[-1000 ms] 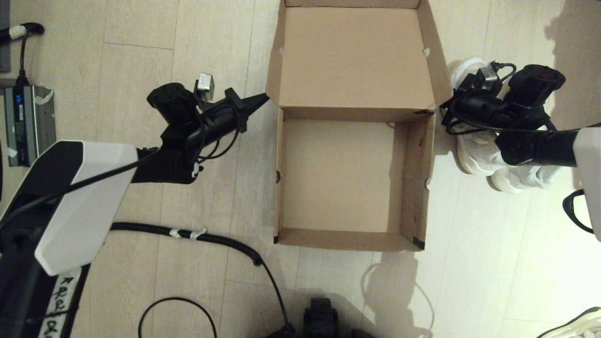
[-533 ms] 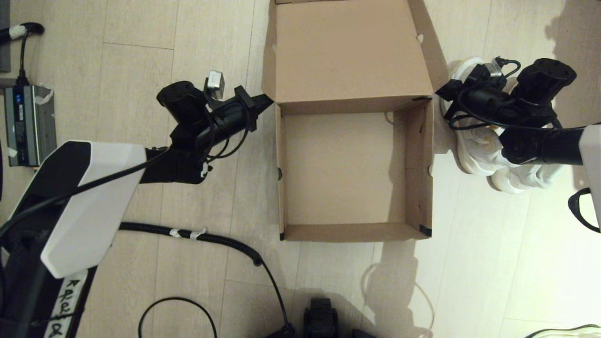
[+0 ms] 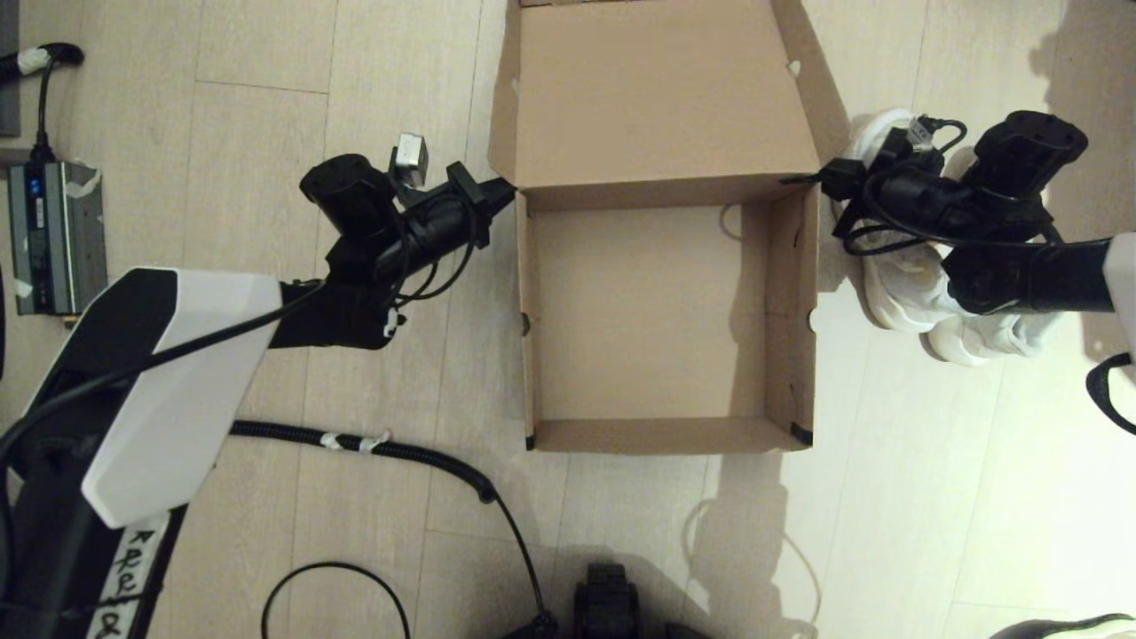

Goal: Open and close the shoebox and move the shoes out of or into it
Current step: Close the shoe box

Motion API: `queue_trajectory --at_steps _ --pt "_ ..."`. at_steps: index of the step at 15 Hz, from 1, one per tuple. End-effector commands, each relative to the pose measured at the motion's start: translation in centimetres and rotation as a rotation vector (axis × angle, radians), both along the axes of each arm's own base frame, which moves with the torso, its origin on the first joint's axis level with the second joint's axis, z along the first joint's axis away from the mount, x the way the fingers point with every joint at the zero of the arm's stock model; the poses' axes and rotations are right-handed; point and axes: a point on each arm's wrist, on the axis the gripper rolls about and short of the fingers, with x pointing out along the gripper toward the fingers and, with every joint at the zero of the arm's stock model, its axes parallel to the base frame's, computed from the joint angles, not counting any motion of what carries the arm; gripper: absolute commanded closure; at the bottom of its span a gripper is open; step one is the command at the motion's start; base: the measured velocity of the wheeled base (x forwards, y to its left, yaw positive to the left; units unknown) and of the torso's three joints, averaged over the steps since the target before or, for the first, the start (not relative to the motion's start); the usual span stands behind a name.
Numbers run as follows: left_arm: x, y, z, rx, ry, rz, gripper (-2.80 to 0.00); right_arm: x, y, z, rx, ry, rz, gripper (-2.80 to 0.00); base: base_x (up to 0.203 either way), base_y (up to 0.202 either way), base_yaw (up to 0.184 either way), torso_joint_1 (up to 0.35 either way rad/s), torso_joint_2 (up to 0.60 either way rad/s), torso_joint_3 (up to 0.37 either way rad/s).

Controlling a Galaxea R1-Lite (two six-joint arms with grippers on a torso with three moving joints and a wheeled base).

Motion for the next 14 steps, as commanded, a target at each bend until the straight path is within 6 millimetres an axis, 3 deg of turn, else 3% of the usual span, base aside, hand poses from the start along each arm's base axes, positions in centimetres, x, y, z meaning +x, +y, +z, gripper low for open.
queue_trajectory --at_steps 1,4,9,12,14 --pt "0.2 -0.1 -0.7 0.003 0.018 -0.005 0.0 -0.6 0.1 -0.1 -0.001 0.023 0.013 0.0 0.0 0.0 0.0 0.0 0.0 0.0" --pt "0.4 0.0 -2.3 0.02 0.077 -0.004 0.0 -1.4 0.0 -1.6 -0.024 0.069 0.014 0.0 0.0 0.0 0.0 0.0 0.0 0.0" --pt "-0.7 0.6 -4.9 0.049 0.181 0.006 0.0 -3.2 0.1 -6.2 -0.127 0.104 -0.008 0.0 0.0 0.0 0.0 0.0 0.0 0.0" --pt "-1.9 1.4 -5.2 0.052 0.195 0.017 0.0 -4.9 0.2 -7.4 -0.176 0.1 -0.021 0.0 0.0 0.0 0.0 0.0 0.0 0.0" --pt "-1.9 3.3 -4.9 0.043 0.18 0.057 0.0 -5.8 -0.3 -8.1 -0.215 0.077 -0.046 0.0 0.0 0.0 0.0 0.0 0.0 0.0"
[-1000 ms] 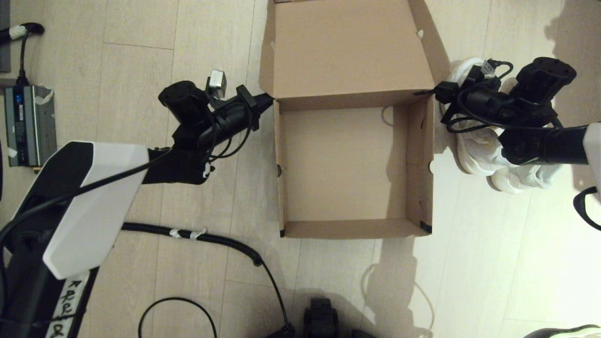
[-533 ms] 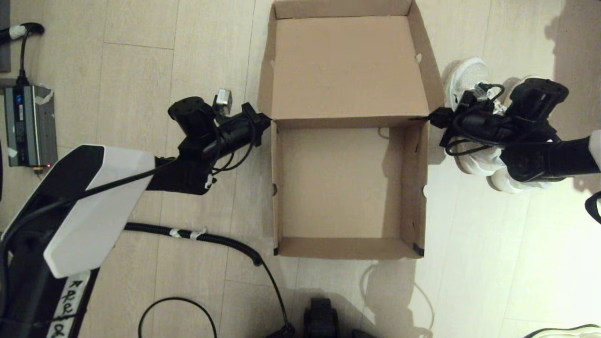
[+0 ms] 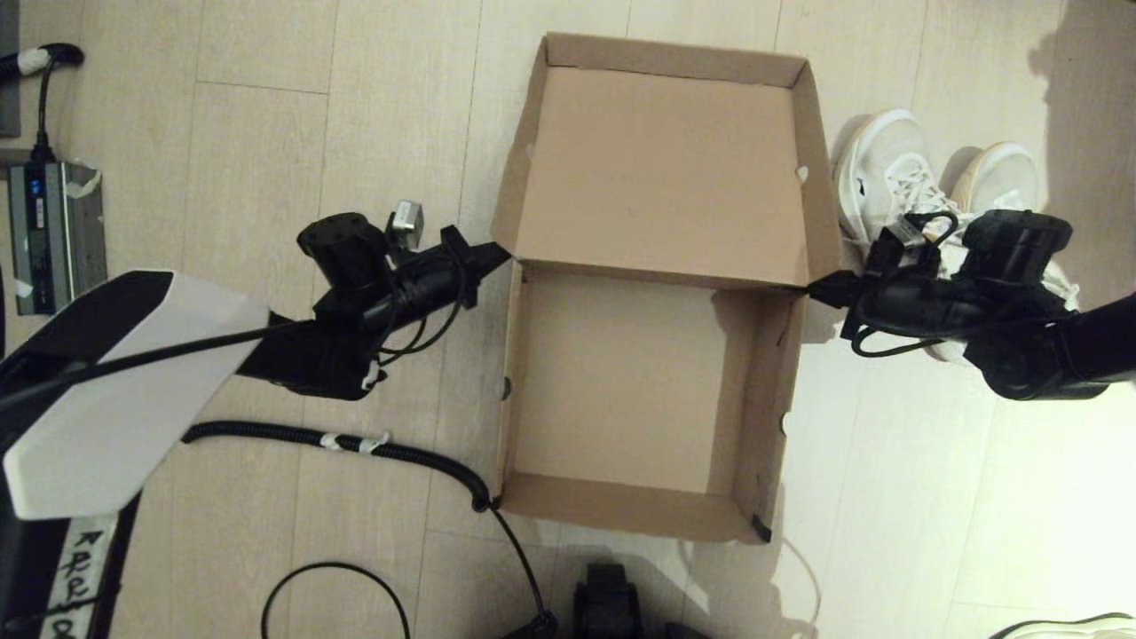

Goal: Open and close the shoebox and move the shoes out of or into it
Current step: Close the shoe box

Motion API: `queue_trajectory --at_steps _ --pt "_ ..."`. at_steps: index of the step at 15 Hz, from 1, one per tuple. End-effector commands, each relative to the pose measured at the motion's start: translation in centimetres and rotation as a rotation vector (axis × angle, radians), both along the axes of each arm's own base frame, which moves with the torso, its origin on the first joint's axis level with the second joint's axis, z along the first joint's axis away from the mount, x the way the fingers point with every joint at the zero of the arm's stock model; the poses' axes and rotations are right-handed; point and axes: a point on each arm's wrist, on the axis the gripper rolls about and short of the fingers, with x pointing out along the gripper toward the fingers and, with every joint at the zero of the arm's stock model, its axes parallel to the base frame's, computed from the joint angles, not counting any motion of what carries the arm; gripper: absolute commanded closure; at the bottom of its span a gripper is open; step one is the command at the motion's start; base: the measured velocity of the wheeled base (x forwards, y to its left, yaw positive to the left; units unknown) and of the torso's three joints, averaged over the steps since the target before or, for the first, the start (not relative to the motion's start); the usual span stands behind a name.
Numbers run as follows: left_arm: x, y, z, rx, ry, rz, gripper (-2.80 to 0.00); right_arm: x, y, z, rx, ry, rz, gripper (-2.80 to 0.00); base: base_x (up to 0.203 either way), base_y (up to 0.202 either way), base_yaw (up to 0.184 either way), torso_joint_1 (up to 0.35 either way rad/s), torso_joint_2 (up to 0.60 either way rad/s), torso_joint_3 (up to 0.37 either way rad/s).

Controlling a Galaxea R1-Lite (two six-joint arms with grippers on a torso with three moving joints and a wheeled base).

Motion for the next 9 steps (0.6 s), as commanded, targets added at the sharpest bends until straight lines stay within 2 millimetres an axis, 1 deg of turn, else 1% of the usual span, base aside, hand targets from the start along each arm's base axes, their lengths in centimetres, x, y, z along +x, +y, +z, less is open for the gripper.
queue_trajectory --at_steps 1,2,4,7,9 --pt "-0.1 1.7 1.0 -0.007 -0.019 0.03 0.0 -0.7 -0.7 0.4 -0.006 -0.011 -0.015 0.0 0.0 0.0 0.0 0.0 0.0 0.0" --pt "0.2 2.3 1.3 -0.01 -0.03 0.044 0.0 -0.6 -1.2 0.5 -0.007 -0.017 -0.027 0.0 0.0 0.0 0.0 0.0 0.0 0.0" --pt "0.8 2.8 2.2 -0.018 -0.067 0.056 0.0 -0.5 -1.8 0.5 -0.009 -0.024 -0.044 0.0 0.0 0.0 0.0 0.0 0.0 0.0" --pt "2.0 2.7 3.6 -0.028 -0.108 0.057 0.0 0.4 -2.1 -1.0 -0.045 -0.039 -0.077 0.0 0.0 0.0 0.0 0.0 0.0 0.0" --pt "2.2 2.6 4.4 -0.035 -0.108 0.052 0.0 0.7 -2.1 -1.7 -0.077 -0.064 -0.095 0.0 0.0 0.0 0.0 0.0 0.0 0.0"
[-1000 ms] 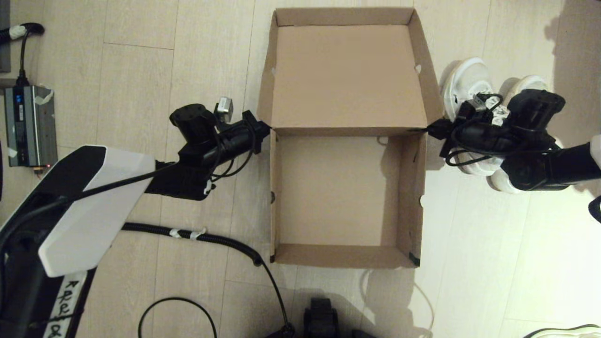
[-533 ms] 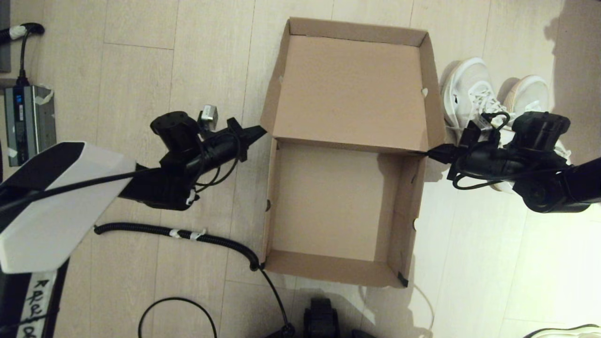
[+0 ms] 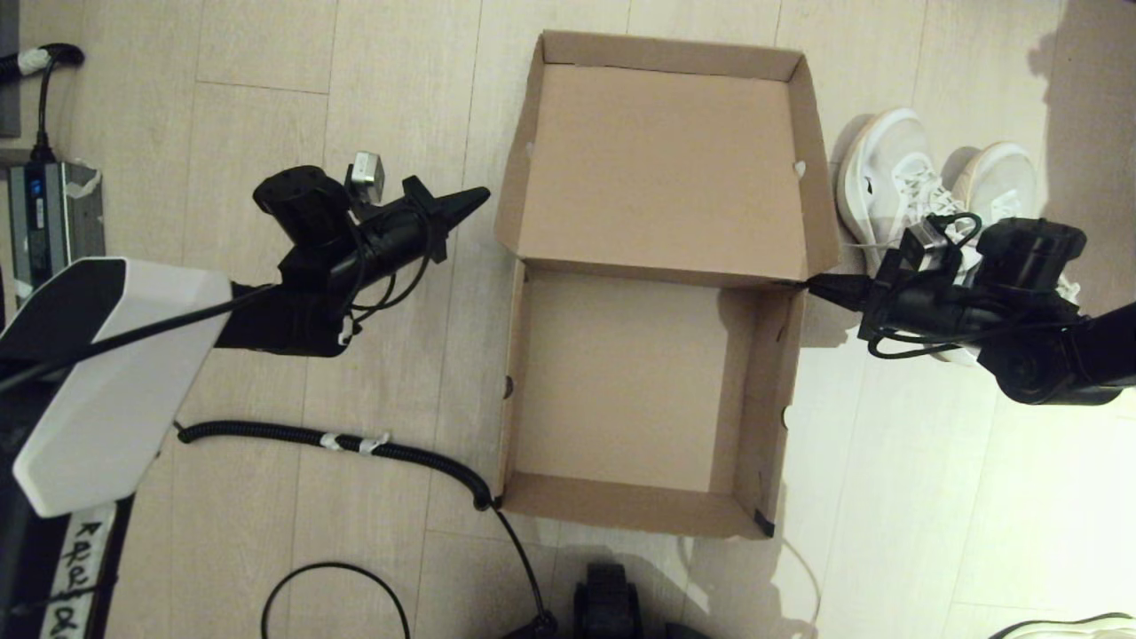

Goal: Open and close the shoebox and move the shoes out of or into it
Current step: Close the shoe box

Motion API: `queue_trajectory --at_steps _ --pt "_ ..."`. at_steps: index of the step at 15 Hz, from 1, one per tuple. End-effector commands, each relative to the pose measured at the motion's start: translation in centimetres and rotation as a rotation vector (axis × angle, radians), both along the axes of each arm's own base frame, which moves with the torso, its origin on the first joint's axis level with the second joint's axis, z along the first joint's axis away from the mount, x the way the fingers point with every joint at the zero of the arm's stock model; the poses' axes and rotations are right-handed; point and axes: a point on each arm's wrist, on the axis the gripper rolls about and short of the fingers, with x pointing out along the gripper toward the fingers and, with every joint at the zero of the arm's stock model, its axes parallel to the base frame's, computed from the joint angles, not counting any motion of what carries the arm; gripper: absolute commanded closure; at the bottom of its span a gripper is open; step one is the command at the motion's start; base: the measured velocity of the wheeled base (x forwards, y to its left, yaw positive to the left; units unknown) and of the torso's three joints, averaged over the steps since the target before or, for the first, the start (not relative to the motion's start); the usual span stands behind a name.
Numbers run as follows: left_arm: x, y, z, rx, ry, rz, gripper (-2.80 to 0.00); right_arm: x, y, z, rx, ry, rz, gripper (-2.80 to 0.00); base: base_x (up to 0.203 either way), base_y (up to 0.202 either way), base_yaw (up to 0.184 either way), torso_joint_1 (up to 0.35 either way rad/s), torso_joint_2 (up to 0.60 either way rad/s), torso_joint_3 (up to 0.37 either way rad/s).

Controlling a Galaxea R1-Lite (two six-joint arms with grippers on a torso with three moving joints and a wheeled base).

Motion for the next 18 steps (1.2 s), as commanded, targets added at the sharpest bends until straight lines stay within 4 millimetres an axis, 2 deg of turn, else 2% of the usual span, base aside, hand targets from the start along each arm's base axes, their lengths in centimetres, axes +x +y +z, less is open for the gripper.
queue_trajectory --at_steps 1,4,6,11,13,18 --pt "0.3 -0.1 0.0 -0.005 -0.007 -0.005 0.0 0.4 0.0 -0.9 -0.023 -0.011 -0.005 0.0 0.0 0.0 0.0 0.0 0.0 0.0" --pt "0.2 -0.1 0.0 -0.007 -0.005 -0.005 0.0 0.8 0.1 -1.2 -0.11 -0.094 -0.085 0.0 0.0 0.0 0.0 0.0 0.0 0.0" --pt "0.2 -0.3 0.1 -0.007 -0.007 -0.01 0.0 1.3 0.2 -0.5 -0.162 -0.159 -0.185 0.0 0.0 0.0 0.0 0.0 0.0 0.0" --pt "0.0 -0.6 0.3 -0.008 -0.008 -0.015 0.0 2.4 0.3 1.3 -0.187 -0.245 -0.295 0.0 0.0 0.0 0.0 0.0 0.0 0.0" --pt "0.0 -0.6 0.2 -0.009 -0.005 -0.016 0.0 2.9 0.2 1.1 -0.245 -0.288 -0.343 0.0 0.0 0.0 0.0 0.0 0.0 0.0" --pt "-0.2 -0.6 0.4 -0.012 -0.001 -0.017 0.0 3.1 0.2 2.2 -0.323 -0.359 -0.393 0.0 0.0 0.0 0.0 0.0 0.0 0.0"
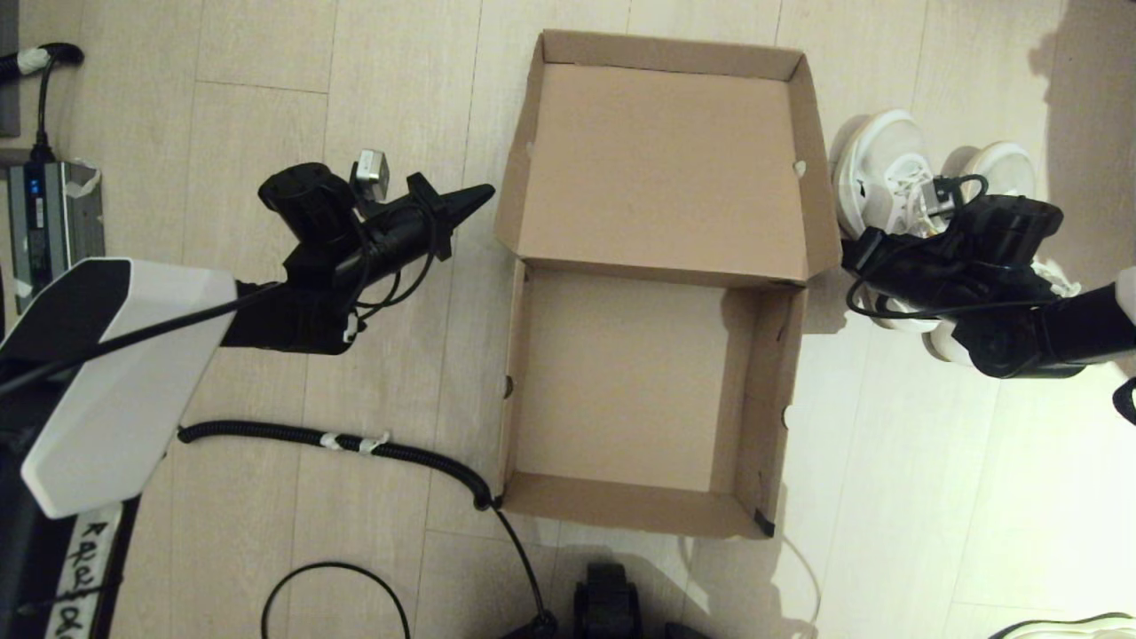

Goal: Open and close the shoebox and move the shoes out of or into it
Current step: Close the shoe box

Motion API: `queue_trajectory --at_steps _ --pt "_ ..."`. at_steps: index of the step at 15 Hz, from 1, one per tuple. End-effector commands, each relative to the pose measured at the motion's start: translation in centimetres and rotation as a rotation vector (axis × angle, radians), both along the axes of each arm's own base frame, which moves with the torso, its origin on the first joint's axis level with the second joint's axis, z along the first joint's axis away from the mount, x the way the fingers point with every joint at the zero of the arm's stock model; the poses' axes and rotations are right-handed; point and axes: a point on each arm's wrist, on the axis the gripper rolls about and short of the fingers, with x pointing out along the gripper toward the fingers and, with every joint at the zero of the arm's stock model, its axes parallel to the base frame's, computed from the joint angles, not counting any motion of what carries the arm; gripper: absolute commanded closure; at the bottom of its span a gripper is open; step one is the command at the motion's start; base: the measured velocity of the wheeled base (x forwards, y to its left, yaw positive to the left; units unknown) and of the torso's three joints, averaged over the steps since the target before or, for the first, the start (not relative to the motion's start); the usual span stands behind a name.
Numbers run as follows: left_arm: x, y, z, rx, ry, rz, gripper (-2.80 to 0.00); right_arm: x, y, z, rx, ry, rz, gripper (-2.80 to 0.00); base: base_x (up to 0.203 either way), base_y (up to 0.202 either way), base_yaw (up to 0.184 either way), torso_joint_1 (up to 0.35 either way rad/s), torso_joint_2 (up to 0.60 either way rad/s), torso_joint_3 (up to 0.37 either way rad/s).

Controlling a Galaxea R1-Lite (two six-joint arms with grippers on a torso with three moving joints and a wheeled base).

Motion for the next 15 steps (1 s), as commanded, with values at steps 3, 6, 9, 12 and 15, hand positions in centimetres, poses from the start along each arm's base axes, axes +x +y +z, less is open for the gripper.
queue_trajectory --at_steps 3,6,9,12,15 --pt "-0.2 -0.1 0.2 -0.004 -0.003 -0.008 0.0 0.3 -0.3 0.7 -0.107 -0.062 -0.098 0.0 0.0 0.0 0.0 0.0 0.0 0.0" --pt "-0.3 -0.3 0.4 -0.004 -0.007 -0.012 0.0 0.7 -0.6 -0.1 -0.234 -0.084 -0.174 0.0 0.0 0.0 0.0 0.0 0.0 0.0" --pt "-0.4 -0.5 0.4 -0.006 -0.008 -0.015 0.0 1.2 -0.9 -0.8 -0.275 -0.084 -0.223 0.0 0.0 0.0 0.0 0.0 0.0 0.0" --pt "-0.4 -0.5 0.5 -0.007 -0.009 -0.014 0.0 1.4 -2.6 -0.8 -0.325 -0.102 -0.293 0.0 0.0 0.0 0.0 0.0 0.0 0.0" --pt "-0.4 -0.6 0.4 -0.006 -0.006 -0.016 0.0 1.1 -4.8 0.0 -0.327 -0.111 -0.338 0.0 0.0 0.0 0.0 0.0 0.0 0.0"
